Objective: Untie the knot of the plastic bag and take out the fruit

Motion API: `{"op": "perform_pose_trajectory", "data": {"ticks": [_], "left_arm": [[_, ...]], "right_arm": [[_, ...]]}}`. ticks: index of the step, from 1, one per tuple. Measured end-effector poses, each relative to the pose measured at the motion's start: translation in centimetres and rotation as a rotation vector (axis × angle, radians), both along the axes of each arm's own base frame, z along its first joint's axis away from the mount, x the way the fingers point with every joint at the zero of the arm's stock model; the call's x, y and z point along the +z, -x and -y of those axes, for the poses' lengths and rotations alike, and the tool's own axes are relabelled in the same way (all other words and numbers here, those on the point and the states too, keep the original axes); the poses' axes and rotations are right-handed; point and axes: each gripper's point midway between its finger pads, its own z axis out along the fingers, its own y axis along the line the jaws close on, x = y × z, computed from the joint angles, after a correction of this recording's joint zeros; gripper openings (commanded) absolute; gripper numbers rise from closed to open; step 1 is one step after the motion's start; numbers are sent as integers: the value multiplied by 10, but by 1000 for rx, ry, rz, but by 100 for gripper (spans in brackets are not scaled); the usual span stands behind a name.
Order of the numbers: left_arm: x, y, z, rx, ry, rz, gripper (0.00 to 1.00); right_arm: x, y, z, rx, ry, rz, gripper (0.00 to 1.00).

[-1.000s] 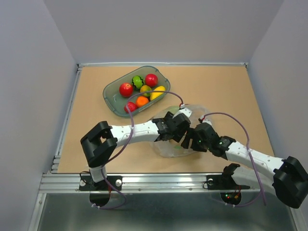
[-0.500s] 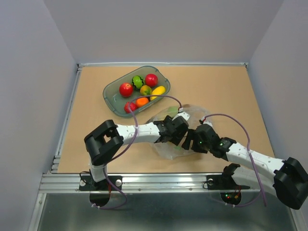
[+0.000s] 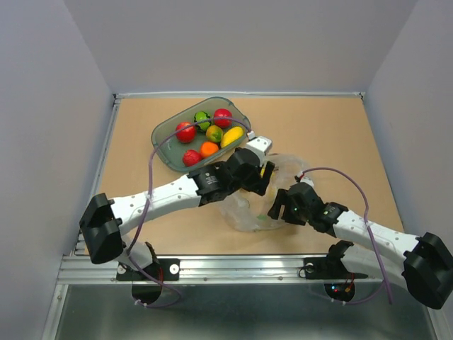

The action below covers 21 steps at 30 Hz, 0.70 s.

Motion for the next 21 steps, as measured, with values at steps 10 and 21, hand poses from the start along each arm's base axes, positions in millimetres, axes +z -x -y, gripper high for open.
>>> {"op": "perform_pose_trajectory", "data": {"ticks": [10,21], "left_arm": [[119,-91,-113,377,271,177,44],[25,-181,-266,843,93,93,78]], "right_arm": [[0,-1,2,-10,6,5,79],[2,-3,5,-14,20,20,80]]}}
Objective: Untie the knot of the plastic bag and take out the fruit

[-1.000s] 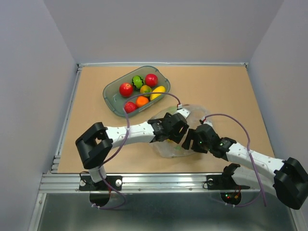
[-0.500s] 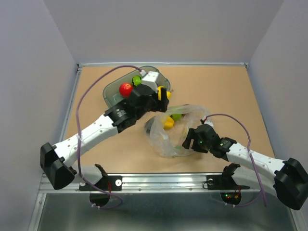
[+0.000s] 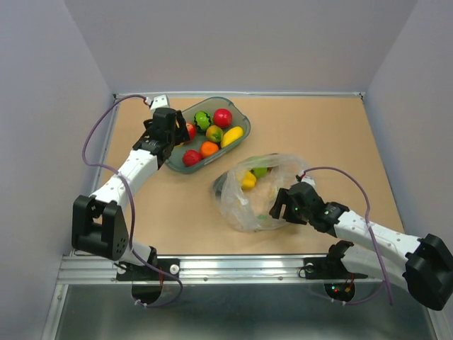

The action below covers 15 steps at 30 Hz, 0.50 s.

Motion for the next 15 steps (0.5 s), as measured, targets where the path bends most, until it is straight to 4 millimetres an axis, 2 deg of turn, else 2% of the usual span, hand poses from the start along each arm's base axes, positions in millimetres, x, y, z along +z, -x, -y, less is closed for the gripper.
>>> {"op": "perform_pose_trajectory", "data": {"ticks": [1,5,15], "left_arm": [[-13,-4,-6,17,-11,-32,87],[-39,-10,-14,28,-39,-96,99],[-38,-10,-6,-7,-31,-93,99]], "right_arm": [[0,0,1,-1,5,-1,80],[9,-3,0,-2,-2,18,80],[38,-15,-6,8,-19,87,80]]}}
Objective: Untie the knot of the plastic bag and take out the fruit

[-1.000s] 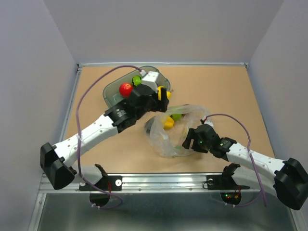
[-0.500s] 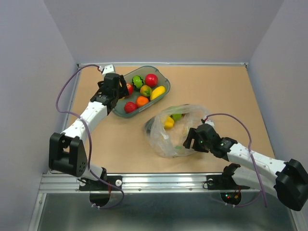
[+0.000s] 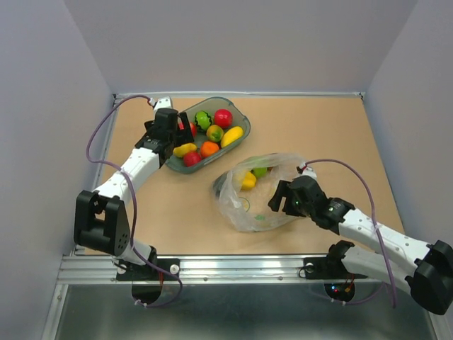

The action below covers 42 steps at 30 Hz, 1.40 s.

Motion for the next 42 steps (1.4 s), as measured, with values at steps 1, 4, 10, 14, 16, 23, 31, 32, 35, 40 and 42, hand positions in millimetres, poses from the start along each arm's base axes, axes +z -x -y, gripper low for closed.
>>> {"op": "perform_pose_trajectory", "data": {"ticks": [1,4,10,14,16,23,31,32,35,40,42], "left_arm": [[1,1,1,-7,2,0,99],[15,11,18,-61,0,22,99],[71,59,106,-279,12,116,95],[111,107,171,-432,103,173,93],[124,129,192,-472,142,178,93],[125,196,252,-590,243,124,93],[63,205,286,-600,174,-3,93],[55,205,288,-600,162,-17,93],[40,204,293,-601,139,-46,93],[17,203,296,-586,103,-82,93],[7,203,292,-572,83,-96,93]], "right_arm": [[1,-1,0,0,4,3,80],[8,-5,2,-1,20,24,80],[27,-17,7,-3,70,86,83],[43,-29,20,-52,138,144,88],[51,-36,29,-87,186,168,93],[90,-68,65,-218,333,234,100],[90,-120,140,-385,329,147,100],[87,-123,139,-371,311,140,100],[75,-138,121,-296,245,123,100],[45,-148,93,-186,164,59,100],[35,-146,85,-150,135,38,99]]}}
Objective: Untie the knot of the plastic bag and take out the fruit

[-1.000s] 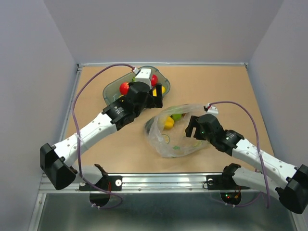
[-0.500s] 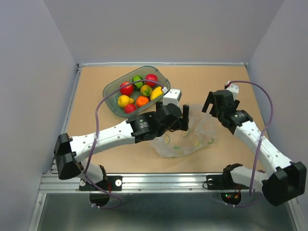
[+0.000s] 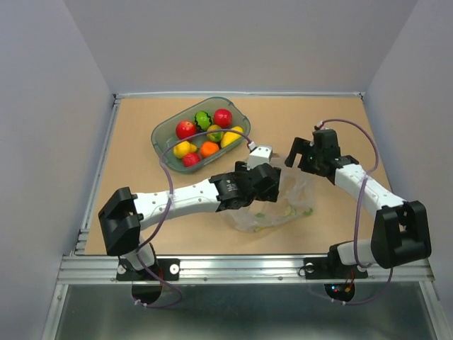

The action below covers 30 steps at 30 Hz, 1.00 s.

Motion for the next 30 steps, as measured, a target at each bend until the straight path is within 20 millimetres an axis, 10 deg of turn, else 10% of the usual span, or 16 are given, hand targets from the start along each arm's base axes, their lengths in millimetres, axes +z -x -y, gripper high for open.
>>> {"op": "perform_pose_trajectory", "data": {"ticks": [6,11,14,26,30], "left_arm": [[-42,-2,-32,71,-101,-23,93],[-71,-6,-65,140,-195,-38,93],[-72,-13,-73,173,-210,-22,93],[-36,-24,-72,258,-45,49,93],[-23,-19,-61,259,46,56,93]], "right_arm": [[-16,10,-20,99,-86,-26,82],[-28,22,-28,149,-117,-52,18],[-23,31,-30,171,-133,-37,2],[108,83,-42,287,-264,266,0],[123,102,-42,294,-299,290,1]]}}
